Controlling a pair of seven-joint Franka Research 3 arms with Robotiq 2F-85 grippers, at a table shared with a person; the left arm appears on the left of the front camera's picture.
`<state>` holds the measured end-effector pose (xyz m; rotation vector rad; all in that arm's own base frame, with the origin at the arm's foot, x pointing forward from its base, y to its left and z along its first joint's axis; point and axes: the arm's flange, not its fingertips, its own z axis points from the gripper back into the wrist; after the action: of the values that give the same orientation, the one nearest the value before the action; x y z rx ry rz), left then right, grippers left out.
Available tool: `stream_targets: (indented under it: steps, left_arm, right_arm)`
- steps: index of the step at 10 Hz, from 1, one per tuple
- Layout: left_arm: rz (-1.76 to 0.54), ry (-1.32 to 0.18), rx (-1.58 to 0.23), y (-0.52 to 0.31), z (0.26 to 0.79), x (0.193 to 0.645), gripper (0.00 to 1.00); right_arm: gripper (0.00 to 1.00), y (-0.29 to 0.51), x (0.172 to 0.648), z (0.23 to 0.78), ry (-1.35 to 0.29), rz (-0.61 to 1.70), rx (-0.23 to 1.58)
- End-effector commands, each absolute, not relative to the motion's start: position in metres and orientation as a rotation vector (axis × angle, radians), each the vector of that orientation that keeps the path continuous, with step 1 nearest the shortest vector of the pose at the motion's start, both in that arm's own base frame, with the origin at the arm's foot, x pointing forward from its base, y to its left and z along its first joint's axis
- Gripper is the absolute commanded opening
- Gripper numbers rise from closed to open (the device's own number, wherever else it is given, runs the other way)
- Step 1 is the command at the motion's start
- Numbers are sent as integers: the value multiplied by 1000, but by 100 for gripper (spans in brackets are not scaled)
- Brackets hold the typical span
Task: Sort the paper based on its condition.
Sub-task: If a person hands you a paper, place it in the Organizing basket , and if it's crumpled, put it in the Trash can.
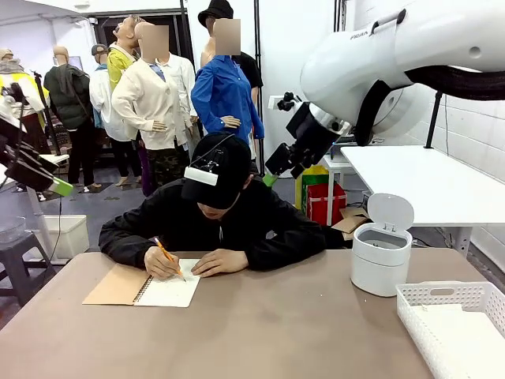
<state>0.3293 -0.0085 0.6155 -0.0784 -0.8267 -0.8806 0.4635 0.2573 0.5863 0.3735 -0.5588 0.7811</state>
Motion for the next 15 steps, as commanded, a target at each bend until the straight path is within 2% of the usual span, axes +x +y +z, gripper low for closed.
stream_targets:
  steps: [1,4,7,10,15]
  left_arm:
    - [-853,-844,-75,-13,620,321,100]
    - [-881,-850,-70,-11,625,321,100]
    - [-891,-854,-70,-14,627,320,100]
    - [-1021,-800,-206,-48,628,336,100]
    - [-998,-735,-205,-34,635,335,100]
  right_arm:
    - [100,257,461,602,-523,790,354]
    - [100,243,453,614,-525,773,401]
    - [100,249,455,615,-534,797,371]
    - [100,231,445,608,-609,850,418]
    - [100,215,440,622,-622,855,409]
